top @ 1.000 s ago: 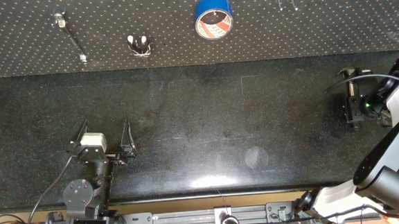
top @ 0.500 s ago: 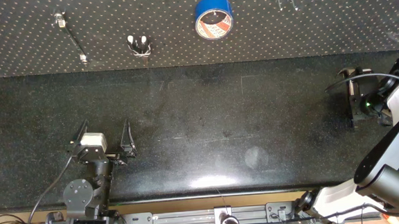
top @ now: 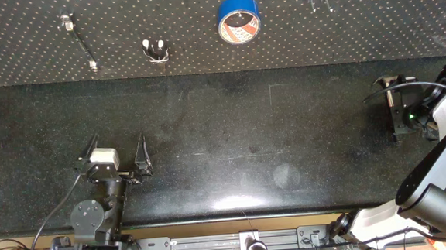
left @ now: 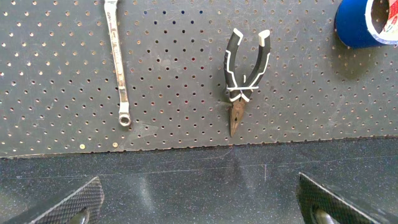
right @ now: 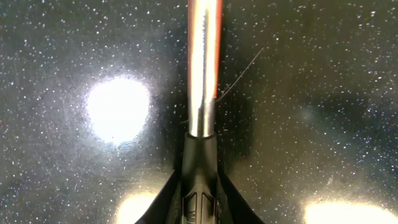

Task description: Place Tools Onto Pegboard

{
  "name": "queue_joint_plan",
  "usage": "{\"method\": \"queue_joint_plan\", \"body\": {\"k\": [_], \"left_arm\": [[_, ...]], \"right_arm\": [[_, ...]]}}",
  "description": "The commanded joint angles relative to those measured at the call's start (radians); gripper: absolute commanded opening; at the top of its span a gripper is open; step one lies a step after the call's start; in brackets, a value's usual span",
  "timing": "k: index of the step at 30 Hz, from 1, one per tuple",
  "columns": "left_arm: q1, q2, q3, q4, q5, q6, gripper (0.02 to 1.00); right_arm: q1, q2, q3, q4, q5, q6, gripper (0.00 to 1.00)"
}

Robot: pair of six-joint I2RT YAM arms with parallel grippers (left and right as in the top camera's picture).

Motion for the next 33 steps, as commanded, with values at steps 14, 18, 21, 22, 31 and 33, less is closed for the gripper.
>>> {"method": "queue_joint_plan", "body": {"k": [14,18,21,22,31,33], "left_arm": [[-0.003,-0.008,-0.006,0.0,0.011,0.009,0.996],[-0.003,-0.008,-0.006,0.0,0.011,0.009,0.996],[-0.003,-0.008,-0.006,0.0,0.011,0.009,0.996],[-0.003,-0.008,-0.006,0.0,0.011,0.009,0.996],[-0.003,-0.008,-0.006,0.0,0.011,0.009,0.996],[-0.003,-0.008,-0.006,0.0,0.011,0.009,0.996]], "right_arm": [[0.077,-0.439,-0.005,-0.009,-0.153,0.111,0.075],[0.285,-0.648,-0.005,0.068,-0.152,0.33,0.073],[0.435,-0.758,-0.005,0.164,-0.151,0.463,0.075],[0.463,-0.784,-0.005,0.19,-0.151,0.494,0.073],[0.573,-0.762,-0.005,0.268,-0.079,0.615,0.073],[0.588,-0.701,-0.005,0.292,-0.031,0.642,0.075]]}}
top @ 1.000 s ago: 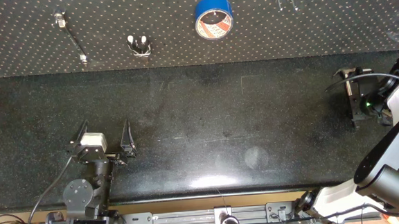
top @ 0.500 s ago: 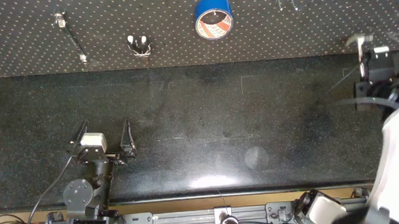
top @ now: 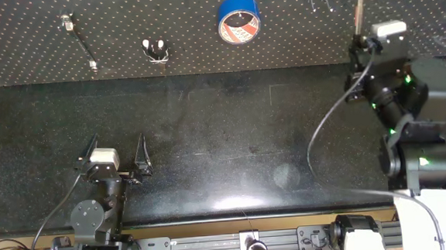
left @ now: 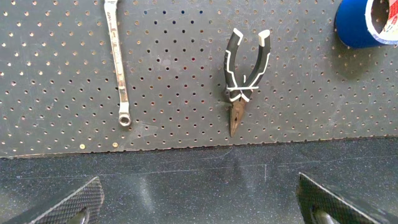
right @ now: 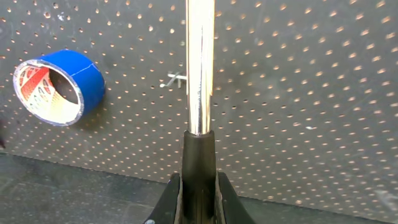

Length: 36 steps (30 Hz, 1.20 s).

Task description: Place Tools Onto Pegboard

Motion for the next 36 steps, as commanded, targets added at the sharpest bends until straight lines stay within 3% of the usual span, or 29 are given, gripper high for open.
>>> {"method": "queue_joint_plan", "body": {"k": [1,11,17,22,36], "left_arm": [[-0.003,-0.008,-0.006,0.0,0.011,0.009,0.993],[-0.003,-0.008,-0.006,0.0,0.011,0.009,0.996],[-0.003,-0.008,-0.006,0.0,0.011,0.009,0.996],[-0.003,-0.008,-0.006,0.0,0.011,0.009,0.996],[-0.003,-0.008,-0.006,0.0,0.011,0.009,0.996]], "right_arm": [[0.031,0.104,0.006,0.051,0.078,0.079,0.075],[0.125,0.327,0.006,0.201,0.078,0.079,0.073],[0.133,0.299,0.006,0.196,0.084,0.075,0.073],[0.132,0.261,0.006,0.178,0.148,0.076,0.071],[0.132,0.444,0.006,0.132,0.149,0.08,0.077]]}}
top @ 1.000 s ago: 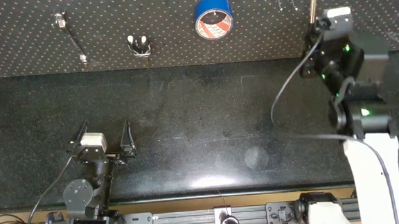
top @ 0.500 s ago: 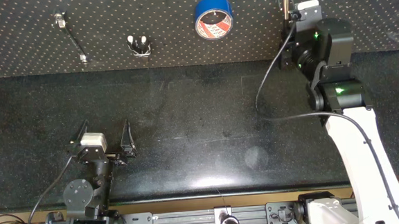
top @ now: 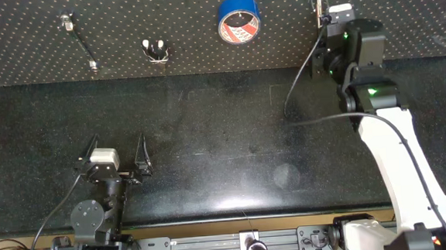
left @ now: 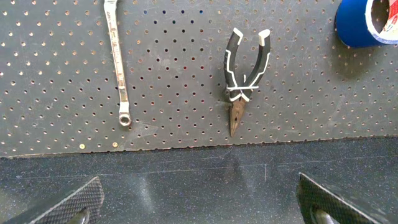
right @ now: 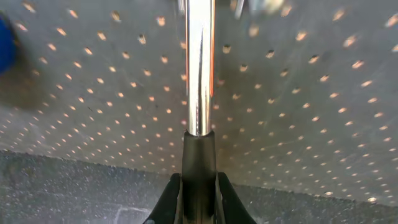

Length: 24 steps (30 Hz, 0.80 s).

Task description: Place Tools Onto Pegboard

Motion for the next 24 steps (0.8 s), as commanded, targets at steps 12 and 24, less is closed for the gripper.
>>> {"method": "queue_joint_plan", "body": {"k": [12,24], "left_arm": [[-0.003,-0.008,-0.006,0.0,0.011,0.009,0.996],[-0.003,-0.008,-0.006,0.0,0.011,0.009,0.996]], "right_arm": [[0.0,-0.481,0.006,-0.15,0.02,-0.094,0.952],[-0.067,-1.135,-0.982,0.536,-0.132,0.113,0.976]]}}
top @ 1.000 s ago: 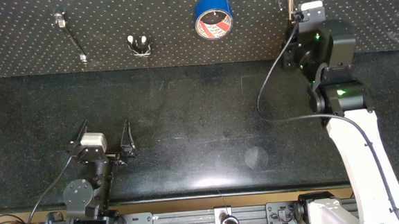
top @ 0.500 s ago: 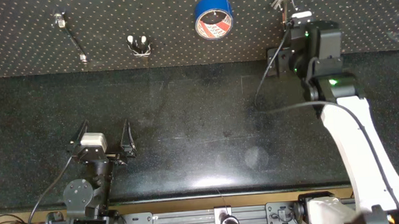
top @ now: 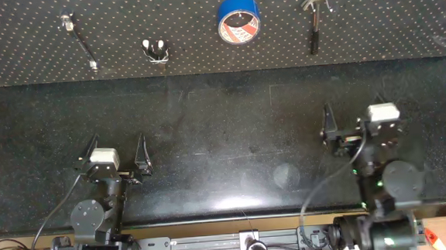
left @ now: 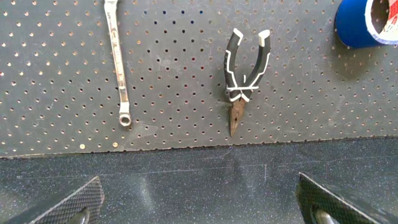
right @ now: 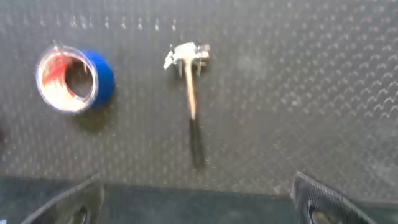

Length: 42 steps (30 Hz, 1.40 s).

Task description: Place Tools Onto Pegboard

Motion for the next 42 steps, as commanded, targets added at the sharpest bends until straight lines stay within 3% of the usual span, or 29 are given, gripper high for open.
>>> {"method": "queue_joint_plan", "body": {"k": [1,7,10,17,20,42], "left_arm": [[-0.003,-0.008,-0.006,-0.001,0.011,0.009,0.996],[-0.003,-0.008,-0.006,-0.001,0.011,0.009,0.996],[-0.003,-0.008,-0.006,-0.001,0.011,0.009,0.996],[-0.003,-0.008,-0.006,-0.001,0.011,0.009,0.996],[-0.003,-0.008,-0.006,-0.001,0.011,0.009,0.996],[-0.003,-0.008,-0.006,-0.001,0.011,0.009,0.996]], "right_arm": [[-0.048,-0.1,-0.389,0.414,-0.144,0.114,0.976],[-0.066,-0.164,-0.385,0.284,-0.125,0.133,0.976],[-0.067,-0.284,-0.385,0.082,-0.124,0.133,0.976],[-0.072,-0.328,-0.384,0.079,-0.047,0.114,0.976],[-0.072,-0.329,-0.384,0.082,-0.081,0.121,0.976],[-0.069,-0.328,-0.384,0.082,-0.079,0.141,0.976]]}}
